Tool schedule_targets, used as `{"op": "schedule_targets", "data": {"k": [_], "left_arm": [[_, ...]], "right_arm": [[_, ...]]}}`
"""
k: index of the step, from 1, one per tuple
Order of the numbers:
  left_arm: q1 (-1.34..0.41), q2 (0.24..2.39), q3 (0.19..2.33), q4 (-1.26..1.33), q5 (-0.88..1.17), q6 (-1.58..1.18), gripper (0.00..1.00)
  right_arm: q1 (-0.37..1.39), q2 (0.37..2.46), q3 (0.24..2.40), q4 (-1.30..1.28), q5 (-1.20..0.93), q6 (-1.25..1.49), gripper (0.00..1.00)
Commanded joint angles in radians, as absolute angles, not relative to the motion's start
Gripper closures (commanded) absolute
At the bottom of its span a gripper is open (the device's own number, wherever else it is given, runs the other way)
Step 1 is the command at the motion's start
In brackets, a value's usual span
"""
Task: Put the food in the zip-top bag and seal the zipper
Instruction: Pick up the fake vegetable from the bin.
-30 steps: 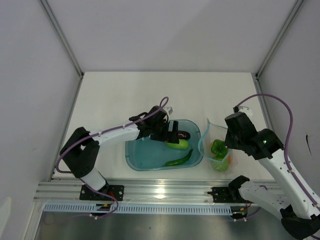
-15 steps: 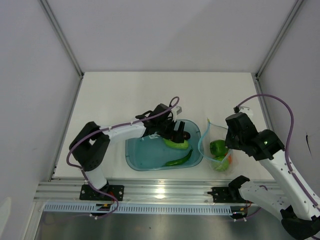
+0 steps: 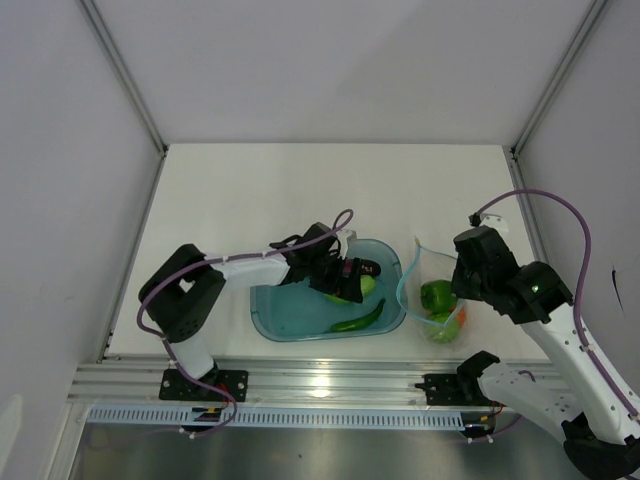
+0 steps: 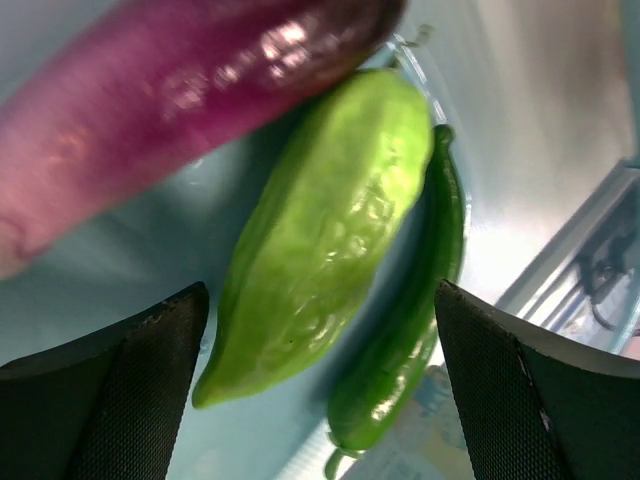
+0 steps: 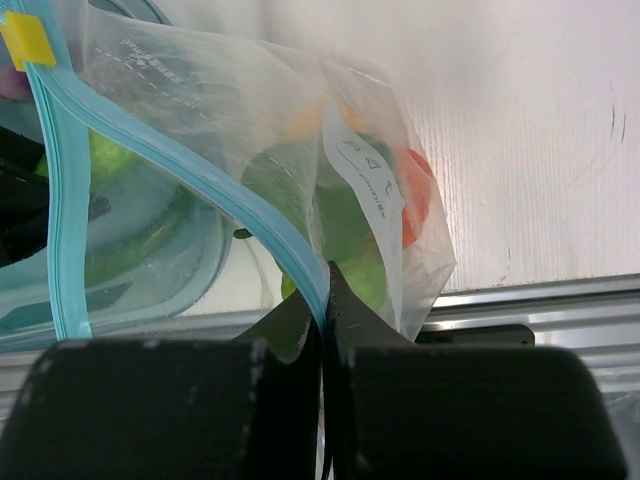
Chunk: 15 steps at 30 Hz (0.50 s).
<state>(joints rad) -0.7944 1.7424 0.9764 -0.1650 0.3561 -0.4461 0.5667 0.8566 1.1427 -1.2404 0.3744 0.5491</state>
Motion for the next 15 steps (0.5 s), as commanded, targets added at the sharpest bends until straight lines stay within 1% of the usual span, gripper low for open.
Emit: {"op": "schedule_targets", "data": {"k": [1,7,11,14,15], "left_arm": [[-0.824,1.700,0.939,-0.133,0.367,-0.506,0.04],[-0.861,1.720,0.982,-0.192,0.258,-0.508,0.05],[-0.876,1.740,1.026,-0.244,0.177,-0.503,0.08],[-0.890,1.755,1.049,-0.278,0.121,-0.506,0.13],[-0.894,1.758,1.052,-0.290,0.112,-0.508,0.20]], "right_arm": [[0.563,0.850,1.137,-1.212,0.361,0.557,1.00],[0.563,0.848,1.135,-1.213,0.351,0.561,1.00],[0.563,0.845,1.146,-1.224,0.353,0.560,1.00],[0.563,0.842,1.150,-1.230,0.359,0.561,1.00],[0.563,0.842,1.150,-1.230,0.359,0.560,1.00]]}}
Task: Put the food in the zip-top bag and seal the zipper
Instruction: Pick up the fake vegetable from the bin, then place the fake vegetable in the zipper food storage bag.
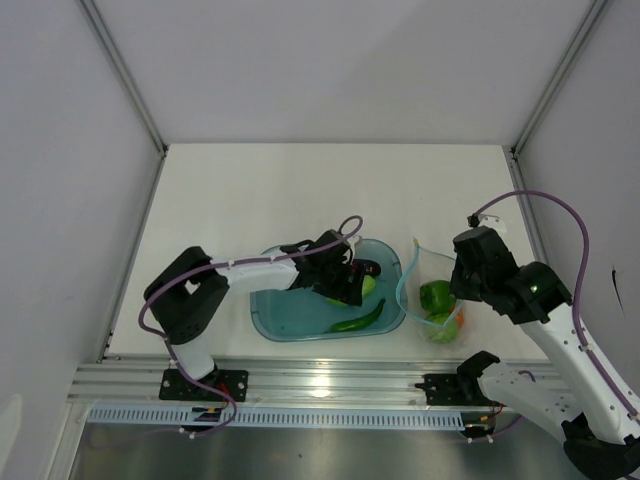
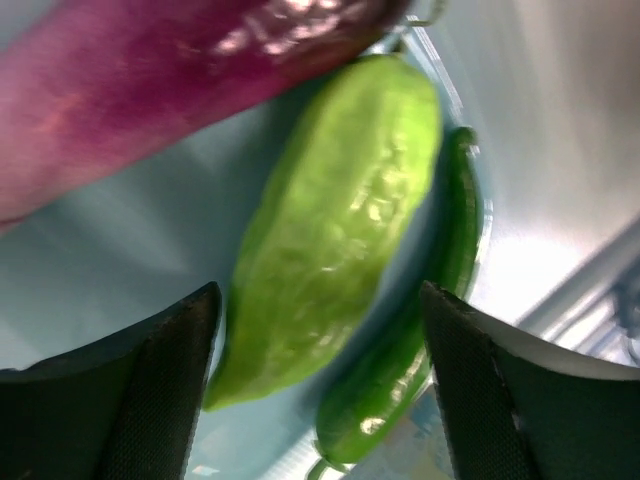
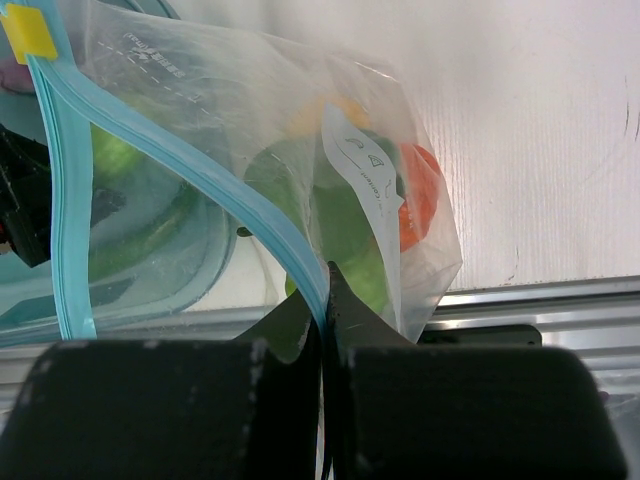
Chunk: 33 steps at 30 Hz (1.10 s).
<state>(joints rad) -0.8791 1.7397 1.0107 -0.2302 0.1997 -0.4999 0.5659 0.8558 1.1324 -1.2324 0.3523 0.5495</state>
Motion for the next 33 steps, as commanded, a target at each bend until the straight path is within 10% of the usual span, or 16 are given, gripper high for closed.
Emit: {"op": "schedule_targets", "data": {"k": [1,5,14,33], "left_arm": [[-0.894,1.756,1.049,-0.290,0.107,-0.508,0.24],[-0.894,1.752,1.032,-0.285,0.101,-0.508,0.55],[-0.897,1.629,1.006,-0.314,0.172,-0.505,0.82],[-0.942,1.163,0.968,-0.242,0.637,-0.770,0.83]], "right_arm": [[0.563,0.842,1.150,-1.229,0.356,0.558,1.00],[0.563,0.842,1.149,-1.223,0.354,0.558,1.00],[0.563,0.841,1.150,-1.221,0.345,0.558,1.00],[0.572,0.851,1.117,-1.186,0.350,0.561,1.00]]}}
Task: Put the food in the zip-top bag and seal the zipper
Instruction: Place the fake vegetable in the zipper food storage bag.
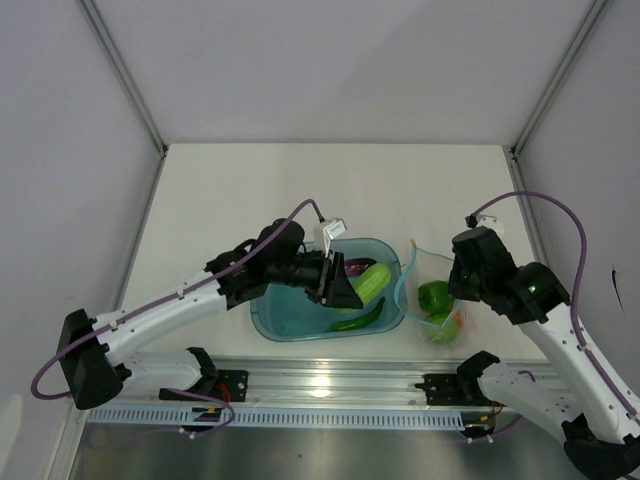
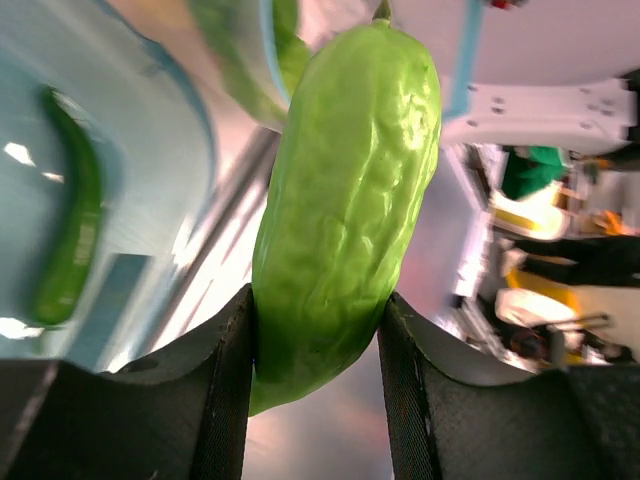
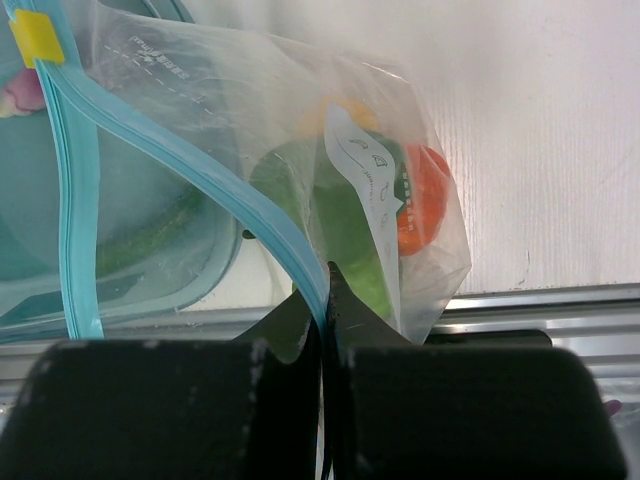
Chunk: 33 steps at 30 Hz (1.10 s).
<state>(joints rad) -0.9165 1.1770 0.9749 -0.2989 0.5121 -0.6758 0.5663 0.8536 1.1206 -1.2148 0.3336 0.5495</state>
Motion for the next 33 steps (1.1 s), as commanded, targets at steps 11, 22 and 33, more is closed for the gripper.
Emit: {"op": "schedule_targets", "data": {"k": [11,22,33], "left_arm": [[-0.995,1.321,0.890,0.205,0.842,-1.231,0.89],[-1.037,1.460,0.923,0.291,0.739,-1.459,0.91],[-1.037,1.483,0.917,0.387,0.614,-1.710,0.96]], "right_arm": [[0.624,0.854,1.098,-1.180,0.448,0.591,1.00],[0.747,0.871,1.134,-1.223,0.575,0.649,1.00],[0.850,0.882,1.178,-1.276,0.661,0.704,1.00]]}}
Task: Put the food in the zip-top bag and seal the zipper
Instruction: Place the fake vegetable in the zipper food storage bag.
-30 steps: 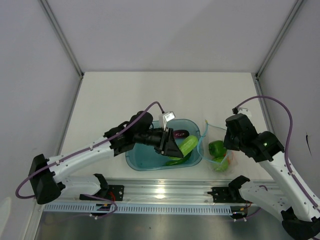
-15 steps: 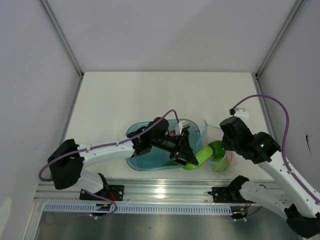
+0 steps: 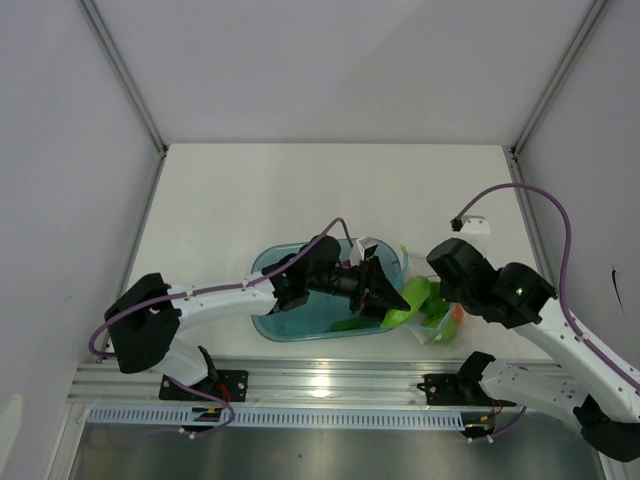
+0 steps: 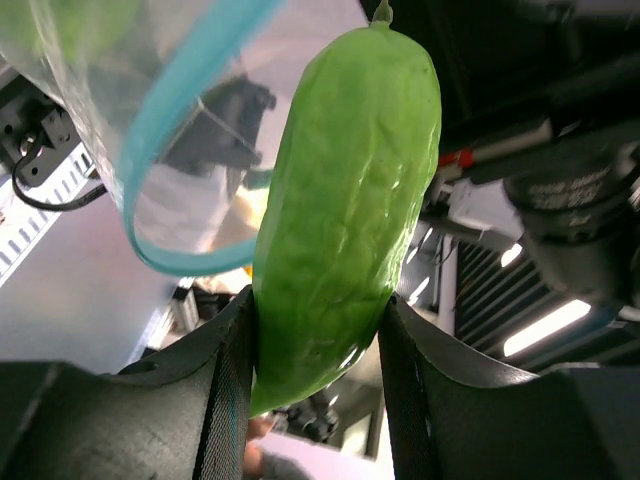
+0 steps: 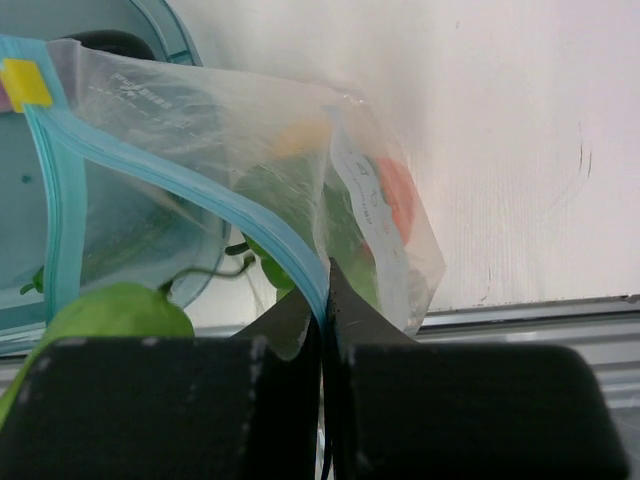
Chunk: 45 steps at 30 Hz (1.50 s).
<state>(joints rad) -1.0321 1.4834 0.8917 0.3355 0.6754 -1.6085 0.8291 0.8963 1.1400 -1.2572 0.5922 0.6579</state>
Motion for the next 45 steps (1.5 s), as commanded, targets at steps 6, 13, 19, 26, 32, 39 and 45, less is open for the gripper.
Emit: {"op": "schedule_targets", "data": {"k": [6,13,19,26,32,39,45], "left_arm": [[-1.037,1.482,1.018,0.218,0.540,-1.680,0.90],[-1.045,1.499,1.051,0.155,0.454,-1.712,0.71],[-1.058,1.566,1.101,0.146,0.480,-1.729,0.59],[-1.066,1.591,1.112,0.147,0.497,-1.703,0.03],[-1.066,1.574,1.131,0.152,0.528,-1.619,0.01],[-1.066,1.503,1.033,0.221,0.561,-1.490,0.00],[-1.065,1.358,0.991,0.163,0.526,-1.266,0.01]], "right_arm": [[0.856,0.879,1.161,-1.275,0.657,0.713,1.00],[0.861,0.903,1.177,-1.266,0.643,0.709,1.00],[0.862,0.908,1.186,-1.258,0.638,0.707,1.00],[0.864,0.900,1.201,-1.261,0.635,0.704,1.00],[0.862,0.896,1.206,-1.269,0.635,0.707,1.00],[0.862,0.871,1.229,-1.301,0.652,0.727,1.00],[0.851,0.864,1.239,-1.338,0.655,0.781,1.00]]}}
